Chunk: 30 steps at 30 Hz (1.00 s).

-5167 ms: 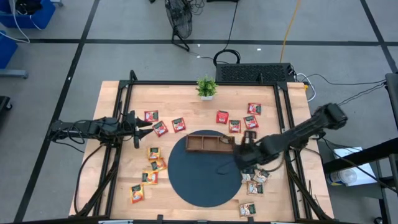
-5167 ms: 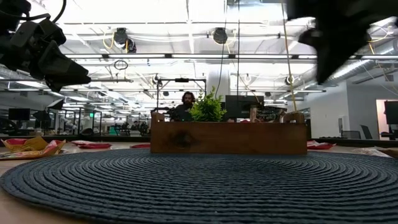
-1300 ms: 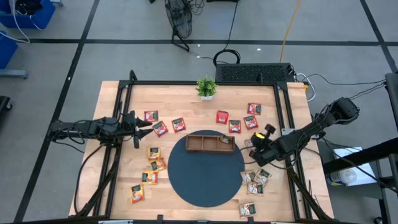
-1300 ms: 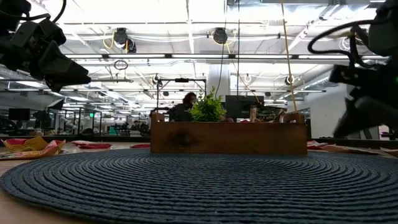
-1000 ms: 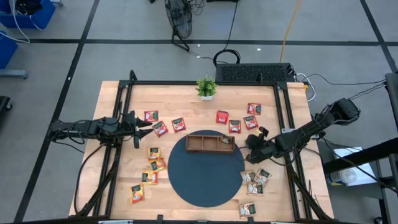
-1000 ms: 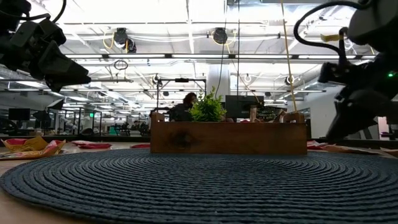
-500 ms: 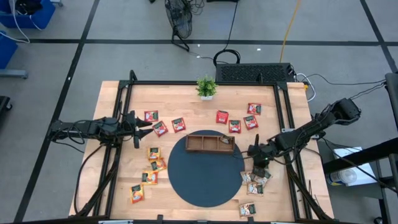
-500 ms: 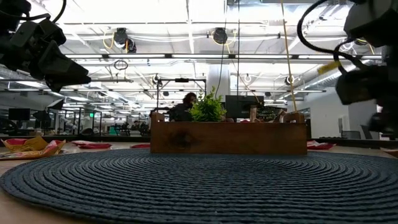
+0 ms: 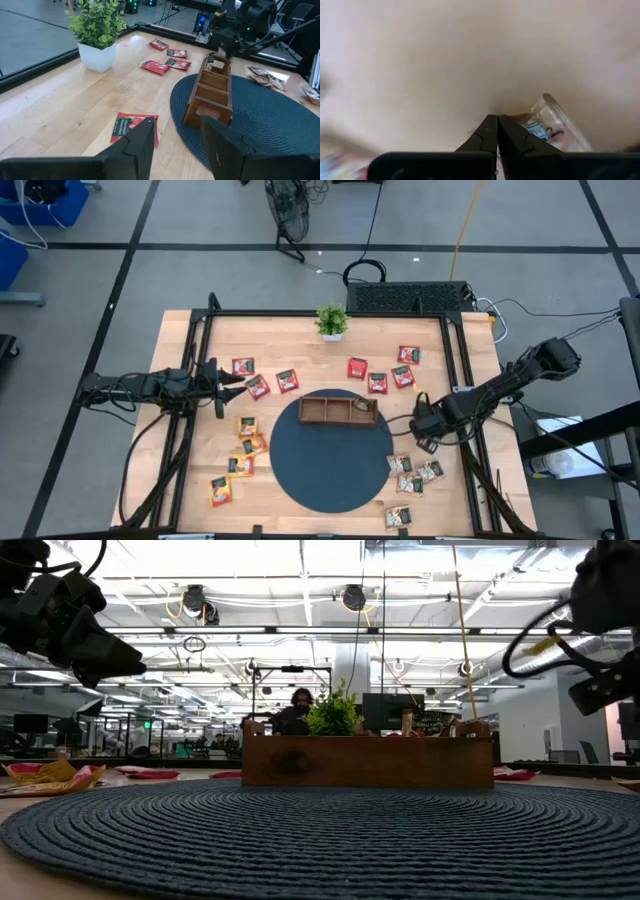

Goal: Pick & Place Tea
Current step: Put the brown tea bag into the right slot of the wooden organizer

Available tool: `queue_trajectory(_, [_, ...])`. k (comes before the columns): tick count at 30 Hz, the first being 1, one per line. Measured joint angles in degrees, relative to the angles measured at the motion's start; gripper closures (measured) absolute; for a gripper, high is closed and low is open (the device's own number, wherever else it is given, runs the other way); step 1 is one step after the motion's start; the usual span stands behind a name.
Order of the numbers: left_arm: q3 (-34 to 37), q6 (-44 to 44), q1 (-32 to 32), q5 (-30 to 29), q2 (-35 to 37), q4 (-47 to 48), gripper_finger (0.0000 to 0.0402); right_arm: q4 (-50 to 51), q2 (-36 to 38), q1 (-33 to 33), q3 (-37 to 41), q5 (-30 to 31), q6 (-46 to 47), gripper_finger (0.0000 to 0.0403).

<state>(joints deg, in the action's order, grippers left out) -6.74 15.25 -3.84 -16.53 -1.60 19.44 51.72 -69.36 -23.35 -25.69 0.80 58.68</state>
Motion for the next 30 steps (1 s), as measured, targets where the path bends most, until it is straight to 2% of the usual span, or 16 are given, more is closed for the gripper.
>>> queue_trajectory(7, [0.00,0.00,0.00,0.02,0.01,0.00,0.0240,-3.84,-0.04,-0.02,0.08,22.32,-3.55,0.0403])
queue_trajectory(10, [0.00,0.02,0.00,0.02,0.01,0.00,0.0240,-9.88,-0.15,0.02,0.23,26.46,-8.36,0.0403])
queue_trajectory(14, [0.00,0.00,0.00,0.02,0.01,0.00,0.0240,-12.28,0.48,0.31,0.04,20.16,-11.04,0.0403])
queue_trajectory(17, [0.00,0.00,0.00,0.03,-0.01,0.01,0.0240,-9.93,1.94,0.64,0.01,10.18,-9.61,0.0403])
queue_trajectory(19, [0.00,0.01,0.00,0.02,0.01,-0.02,0.0240,-5.36,3.30,0.87,-0.13,7.68,-6.68,0.0403])
queue_trajectory(22, [0.00,0.00,0.00,0.02,0.01,-0.02,0.0240,2.95,5.21,0.85,-0.35,9.12,-2.91,0.0403])
queue_trajectory(26, [0.00,0.01,0.00,0.00,0.01,-0.01,0.0240,4.31,6.95,1.29,-0.04,15.04,-0.91,0.0403])
queue_trajectory(30, [0.00,0.00,0.00,0.02,0.00,0.00,0.0240,3.18,7.77,2.06,-0.17,18.40,-0.90,0.0403])
